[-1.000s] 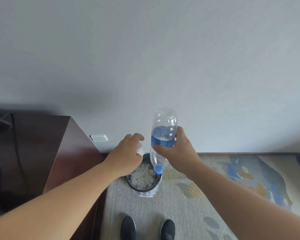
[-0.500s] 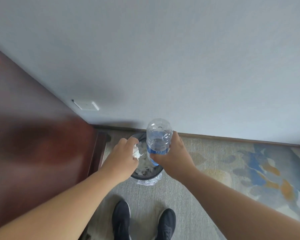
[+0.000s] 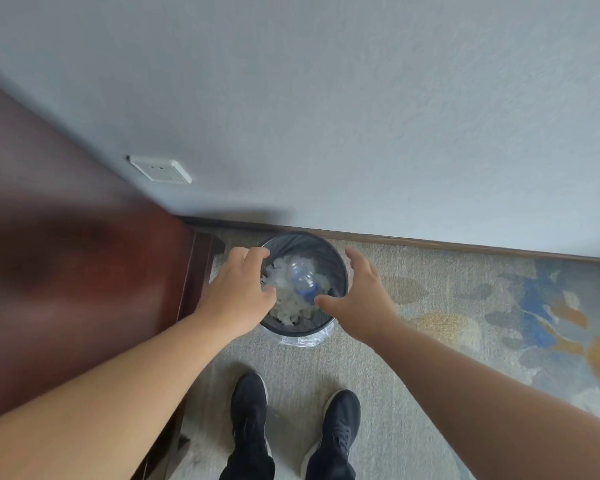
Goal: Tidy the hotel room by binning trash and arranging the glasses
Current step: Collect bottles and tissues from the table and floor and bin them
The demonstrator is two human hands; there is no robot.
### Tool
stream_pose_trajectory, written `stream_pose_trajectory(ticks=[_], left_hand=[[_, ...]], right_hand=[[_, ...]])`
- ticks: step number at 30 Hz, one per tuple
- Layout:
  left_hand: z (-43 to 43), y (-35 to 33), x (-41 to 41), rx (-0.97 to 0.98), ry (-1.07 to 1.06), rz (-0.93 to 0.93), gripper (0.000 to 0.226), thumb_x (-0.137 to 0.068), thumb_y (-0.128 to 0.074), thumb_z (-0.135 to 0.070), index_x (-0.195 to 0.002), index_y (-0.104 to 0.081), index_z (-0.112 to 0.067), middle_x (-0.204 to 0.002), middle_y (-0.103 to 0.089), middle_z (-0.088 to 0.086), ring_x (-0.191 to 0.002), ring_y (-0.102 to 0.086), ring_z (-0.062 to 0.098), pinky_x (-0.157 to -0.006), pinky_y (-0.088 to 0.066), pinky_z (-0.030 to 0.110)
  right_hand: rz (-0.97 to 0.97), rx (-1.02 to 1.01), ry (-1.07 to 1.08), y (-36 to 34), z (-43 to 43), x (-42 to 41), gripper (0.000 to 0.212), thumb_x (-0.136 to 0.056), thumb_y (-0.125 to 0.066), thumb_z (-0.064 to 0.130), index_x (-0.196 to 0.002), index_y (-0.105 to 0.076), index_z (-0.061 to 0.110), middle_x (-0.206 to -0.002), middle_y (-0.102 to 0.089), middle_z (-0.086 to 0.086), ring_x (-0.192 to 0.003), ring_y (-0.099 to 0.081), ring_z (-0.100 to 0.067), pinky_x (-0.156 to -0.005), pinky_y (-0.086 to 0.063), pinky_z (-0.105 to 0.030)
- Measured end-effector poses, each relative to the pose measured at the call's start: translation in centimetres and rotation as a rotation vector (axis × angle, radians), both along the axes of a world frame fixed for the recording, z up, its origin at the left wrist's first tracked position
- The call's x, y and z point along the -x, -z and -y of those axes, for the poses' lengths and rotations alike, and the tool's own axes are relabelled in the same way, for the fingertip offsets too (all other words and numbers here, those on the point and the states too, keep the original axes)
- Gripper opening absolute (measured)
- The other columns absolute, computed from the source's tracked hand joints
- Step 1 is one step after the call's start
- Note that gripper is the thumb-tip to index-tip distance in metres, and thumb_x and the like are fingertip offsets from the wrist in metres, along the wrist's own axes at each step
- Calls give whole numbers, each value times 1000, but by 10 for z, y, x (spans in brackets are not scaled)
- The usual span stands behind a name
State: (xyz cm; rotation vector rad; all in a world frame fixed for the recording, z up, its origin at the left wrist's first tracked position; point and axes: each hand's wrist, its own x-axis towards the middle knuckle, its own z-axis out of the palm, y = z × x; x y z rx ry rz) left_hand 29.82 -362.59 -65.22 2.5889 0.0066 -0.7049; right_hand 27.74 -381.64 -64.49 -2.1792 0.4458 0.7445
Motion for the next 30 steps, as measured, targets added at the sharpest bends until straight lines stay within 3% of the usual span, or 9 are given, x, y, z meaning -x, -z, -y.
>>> stream_pose_trajectory(ticks=[2,5,9,11,16,21,30], left_hand=[[-2,-8,-2,-13,-2,1,53,-88,-56,-26,-136,-36,-26,-135,-36,2,-117,-48,20,-89,-42,33],[-1,-26,-2,-19,-4,5,53,-88,-56,-26,-137,-36,-25,-135,-35,2,-115,-48,20,-90,-43,34],[7,-66,2,-5,-2,23,52,-89,-55,-25,-137,-36,-26,-134,-36,0,-115,-47,18,-90,-43,32],[12,-94,5,9,-2,44,51,-90,-53,-25,-138,-35,-26,-135,-36,-1,-117,-47,17,-91,-43,31],[20,-182,9,33,-27,152,50,-92,-51,-28,-138,-34,-25,-137,-36,-1,-122,-44,17,-98,-41,33],[23,-279,15,43,-68,296,52,-93,-49,-27,-141,-32,-24,-142,-33,0,-128,-41,17,-98,-38,30],[14,-428,39,5,-86,535,51,-92,-48,-30,-140,-31,-26,-142,-34,-2,-128,-41,18,-99,-37,32]], right_hand=[[16,15,-1,-8,4,0,87,-81,-72,30,-150,-19,28,-146,-33,1,-92,-42,-6,-57,-32,-11],[56,32,-7,-29,7,-3,79,-83,-68,35,-148,-23,29,-141,-38,3,-97,-43,-8,-60,-33,-14],[130,48,-60,-76,10,-5,72,-86,-62,39,-147,-26,27,-145,-37,7,-115,-46,-9,-83,-37,-22],[166,52,-93,-107,12,-6,66,-88,-59,39,-146,-28,29,-146,-36,10,-118,-44,-7,-84,-36,-24],[304,65,-169,-194,19,-9,57,-91,-53,40,-143,-34,30,-146,-36,13,-105,-44,-2,-82,-37,-22],[448,89,-230,-286,21,-10,55,-91,-53,40,-142,-38,28,-146,-39,10,-126,-45,-11,-94,-39,-26],[698,66,-230,-434,10,11,49,-91,-53,41,-137,-43,28,-141,-43,10,-110,-55,-10,-93,-44,-30]])
